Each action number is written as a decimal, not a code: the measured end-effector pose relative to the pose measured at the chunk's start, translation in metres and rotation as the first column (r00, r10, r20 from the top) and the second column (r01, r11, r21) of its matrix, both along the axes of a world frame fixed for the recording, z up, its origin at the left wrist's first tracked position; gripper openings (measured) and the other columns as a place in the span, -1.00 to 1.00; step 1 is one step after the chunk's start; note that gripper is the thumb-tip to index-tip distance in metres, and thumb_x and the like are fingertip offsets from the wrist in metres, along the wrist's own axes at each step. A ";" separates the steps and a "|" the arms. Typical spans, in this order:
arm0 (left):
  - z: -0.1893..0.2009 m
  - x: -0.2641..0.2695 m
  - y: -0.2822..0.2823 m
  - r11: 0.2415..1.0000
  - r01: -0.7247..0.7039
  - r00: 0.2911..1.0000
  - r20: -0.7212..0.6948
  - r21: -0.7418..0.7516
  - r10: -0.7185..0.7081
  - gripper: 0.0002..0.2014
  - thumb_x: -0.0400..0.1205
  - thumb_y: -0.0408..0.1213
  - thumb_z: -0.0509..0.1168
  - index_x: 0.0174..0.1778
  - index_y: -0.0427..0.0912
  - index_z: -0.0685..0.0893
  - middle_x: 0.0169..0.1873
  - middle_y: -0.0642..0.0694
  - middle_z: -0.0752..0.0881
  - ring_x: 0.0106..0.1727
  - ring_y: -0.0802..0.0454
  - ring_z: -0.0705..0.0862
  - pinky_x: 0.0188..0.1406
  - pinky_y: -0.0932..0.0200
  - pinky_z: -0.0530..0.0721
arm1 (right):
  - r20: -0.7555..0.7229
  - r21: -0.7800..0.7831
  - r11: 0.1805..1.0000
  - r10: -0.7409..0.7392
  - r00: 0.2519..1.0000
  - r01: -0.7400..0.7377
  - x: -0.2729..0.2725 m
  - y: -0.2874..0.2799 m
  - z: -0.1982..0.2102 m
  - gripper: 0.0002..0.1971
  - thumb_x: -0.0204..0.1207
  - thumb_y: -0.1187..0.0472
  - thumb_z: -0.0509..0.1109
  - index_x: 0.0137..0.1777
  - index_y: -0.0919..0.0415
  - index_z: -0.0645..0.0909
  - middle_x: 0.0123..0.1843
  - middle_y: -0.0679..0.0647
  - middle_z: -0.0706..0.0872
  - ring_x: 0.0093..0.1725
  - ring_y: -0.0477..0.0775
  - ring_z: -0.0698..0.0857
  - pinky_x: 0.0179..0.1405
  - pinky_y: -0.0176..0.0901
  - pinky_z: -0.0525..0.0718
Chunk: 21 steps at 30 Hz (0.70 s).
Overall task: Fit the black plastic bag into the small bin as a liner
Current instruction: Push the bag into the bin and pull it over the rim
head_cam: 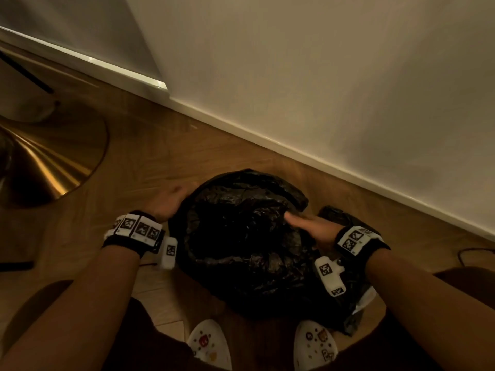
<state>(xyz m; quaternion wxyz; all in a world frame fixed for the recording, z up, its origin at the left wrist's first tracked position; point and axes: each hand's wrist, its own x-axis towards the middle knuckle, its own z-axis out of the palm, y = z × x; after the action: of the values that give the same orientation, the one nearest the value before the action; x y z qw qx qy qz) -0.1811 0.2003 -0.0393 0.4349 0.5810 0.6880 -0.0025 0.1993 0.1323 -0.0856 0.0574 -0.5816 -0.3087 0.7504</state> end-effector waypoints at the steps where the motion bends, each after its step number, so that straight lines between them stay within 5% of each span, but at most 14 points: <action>1: 0.002 0.002 -0.006 0.995 0.091 0.995 0.033 -0.036 -0.090 -0.56 0.55 0.21 0.32 0.21 0.01 0.67 0.16 -0.04 0.73 0.13 -0.07 0.69 0.22 -0.08 0.61 | 0.035 0.075 0.992 0.096 0.995 -0.099 -0.005 0.000 0.002 -0.35 0.48 -0.18 0.51 0.53 -0.01 0.46 0.45 -0.03 0.64 0.41 0.02 0.63 0.51 -0.03 0.50; 4: -0.017 0.012 -0.021 0.948 0.311 0.943 -0.101 -0.066 -0.316 -0.49 0.42 -0.01 0.43 0.27 -0.09 0.58 0.13 -0.05 0.69 0.10 -0.06 0.67 0.08 0.04 0.63 | 0.194 0.232 0.957 0.132 0.972 -0.176 -0.024 0.001 0.010 -0.64 0.48 0.30 0.49 0.25 0.00 0.65 0.20 0.02 0.71 0.20 0.06 0.66 0.31 -0.07 0.60; 6: -0.020 0.021 -0.016 0.980 0.198 0.979 -0.050 0.021 -0.196 -0.57 0.53 -0.25 0.38 0.32 -0.16 0.54 0.20 -0.13 0.68 0.08 -0.06 0.64 0.07 0.11 0.60 | 0.242 0.277 0.952 0.061 0.968 -0.129 -0.032 0.011 0.016 -0.73 0.40 0.42 0.38 -0.25 -0.05 0.63 -0.15 0.02 0.69 -0.09 0.07 0.63 -0.04 -0.08 0.60; 8: -0.010 0.029 -0.003 0.996 0.034 0.998 0.053 0.079 -0.038 -0.61 0.59 -0.35 0.36 0.35 -0.13 0.54 0.17 -0.12 0.66 0.10 -0.04 0.62 0.11 0.13 0.56 | 0.273 0.291 0.950 0.031 0.961 -0.114 -0.035 0.029 0.025 -0.79 0.29 0.38 0.34 -0.42 0.04 0.56 -0.28 0.06 0.63 -0.19 0.13 0.60 -0.18 -0.10 0.52; 10: -0.002 0.029 0.013 0.988 -0.120 0.972 0.214 0.094 0.097 -0.66 0.56 -0.35 0.42 0.21 -0.02 0.55 0.10 -0.03 0.64 0.15 -0.02 0.61 0.17 0.11 0.54 | 0.321 0.338 0.936 -0.013 0.947 -0.101 -0.033 0.053 0.027 -0.90 0.20 0.33 0.32 -0.34 0.25 0.67 -0.23 0.20 0.68 -0.15 0.21 0.65 -0.15 0.00 0.58; 12: 0.001 0.028 0.026 0.936 -0.345 0.852 0.444 0.075 0.278 -0.72 0.50 -0.38 0.48 0.02 -0.01 0.60 0.02 0.00 0.67 0.26 -0.13 0.63 0.24 0.01 0.57 | 0.375 0.342 0.932 -0.021 0.927 -0.117 -0.027 0.081 0.029 -0.67 0.19 0.30 0.34 -0.06 0.41 0.74 -0.05 0.29 0.78 -0.01 0.30 0.73 -0.03 0.14 0.71; 14: 0.001 0.024 0.029 0.852 -0.523 0.702 0.567 0.001 0.431 -0.79 0.56 -0.39 0.41 -0.03 0.01 0.63 -0.04 -0.01 0.70 0.21 -0.17 0.65 0.06 -0.01 0.62 | 0.425 0.332 0.928 0.009 0.905 -0.166 -0.027 0.103 0.033 -0.56 0.15 0.23 0.36 0.01 0.43 0.75 0.05 0.32 0.80 0.06 0.35 0.75 0.07 0.25 0.74; 17: -0.001 0.026 0.020 0.769 -0.632 0.570 0.613 -0.098 0.547 -0.90 0.65 -0.33 0.31 0.01 -0.03 0.62 -0.08 -0.03 0.69 0.01 -0.03 0.66 -0.11 0.09 0.60 | 0.498 0.357 0.917 -0.028 0.866 -0.177 -0.023 0.117 0.035 -0.74 0.36 0.16 0.38 -0.06 0.33 0.71 -0.01 0.25 0.74 -0.05 0.22 0.70 -0.12 0.05 0.64; 19: -0.013 0.023 0.010 0.716 -0.687 0.548 0.557 -0.127 0.624 -0.95 0.69 -0.25 0.25 -0.05 -0.02 0.60 -0.16 0.01 0.64 -0.13 0.09 0.61 -0.12 0.11 0.56 | 0.378 0.396 0.918 -0.180 0.908 0.018 -0.016 0.121 0.025 -0.51 0.43 -0.12 0.44 0.23 0.21 0.69 0.16 0.15 0.74 0.07 0.17 0.71 0.08 -0.07 0.65; 21: -0.032 0.016 -0.001 0.648 -0.735 0.506 0.472 -0.202 0.721 -0.91 0.65 -0.17 0.22 -0.15 -0.02 0.58 -0.11 -0.07 0.63 -0.24 0.11 0.56 -0.15 0.08 0.56 | 0.238 0.377 0.879 -0.398 0.886 0.294 -0.011 0.111 0.025 -0.07 0.23 -0.56 0.39 0.48 0.06 0.58 0.39 0.05 0.69 0.28 0.15 0.69 0.41 0.07 0.58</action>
<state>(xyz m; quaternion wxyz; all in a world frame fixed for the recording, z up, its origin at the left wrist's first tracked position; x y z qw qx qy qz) -0.1654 0.1994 -0.0716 0.5544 0.2217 0.7249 0.3434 0.1880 0.2438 -0.0602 0.2399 -0.7196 -0.3246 0.5651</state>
